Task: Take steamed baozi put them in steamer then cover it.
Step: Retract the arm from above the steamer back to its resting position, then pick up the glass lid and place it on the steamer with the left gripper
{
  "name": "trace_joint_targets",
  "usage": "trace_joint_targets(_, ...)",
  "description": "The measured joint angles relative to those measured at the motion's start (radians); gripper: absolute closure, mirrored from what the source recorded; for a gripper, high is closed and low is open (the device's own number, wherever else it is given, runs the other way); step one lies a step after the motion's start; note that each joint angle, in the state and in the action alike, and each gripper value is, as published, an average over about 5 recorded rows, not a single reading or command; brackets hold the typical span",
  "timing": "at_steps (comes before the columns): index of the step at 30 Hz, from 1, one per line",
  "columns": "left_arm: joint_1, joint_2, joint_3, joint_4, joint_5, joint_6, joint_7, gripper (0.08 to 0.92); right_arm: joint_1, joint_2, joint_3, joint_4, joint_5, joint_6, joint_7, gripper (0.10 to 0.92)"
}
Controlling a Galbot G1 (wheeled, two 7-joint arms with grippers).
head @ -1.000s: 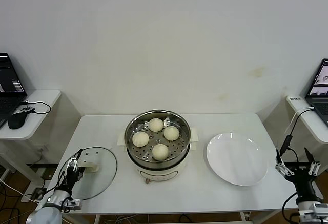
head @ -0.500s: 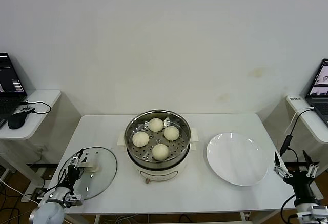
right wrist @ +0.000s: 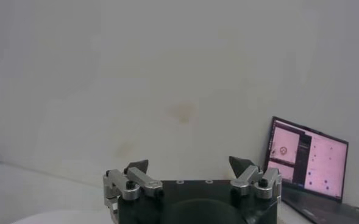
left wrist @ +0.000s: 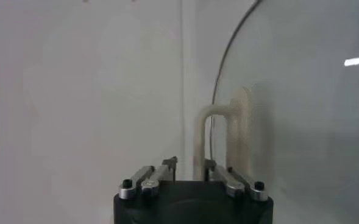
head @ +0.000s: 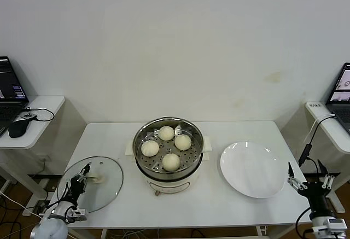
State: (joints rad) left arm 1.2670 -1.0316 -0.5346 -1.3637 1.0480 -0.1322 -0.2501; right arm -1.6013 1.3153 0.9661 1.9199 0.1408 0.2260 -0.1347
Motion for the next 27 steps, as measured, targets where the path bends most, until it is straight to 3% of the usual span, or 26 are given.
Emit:
trace_joint_targets(12, 0.092, 0.010, -0.090, -0.209, -0.044, 0.070, 0.042, 0.844, 0.019, -0.010, -0.036, -0.007, -0.014, 0.006, -0.002, 0.203)
trace_joint_targets(20, 0.110, 0.057, -0.143, -0.377, -0.102, 0.162, 0.133, 0.844, 0.022, -0.009, -0.060, -0.022, -0.031, 0.014, -0.005, 0.203)
trace_joint_targets(27, 0.094, 0.117, -0.106, -0.519, -0.149, 0.250, 0.226, 0.844, 0.033, 0.006, -0.081, -0.041, -0.067, 0.025, -0.004, 0.203)
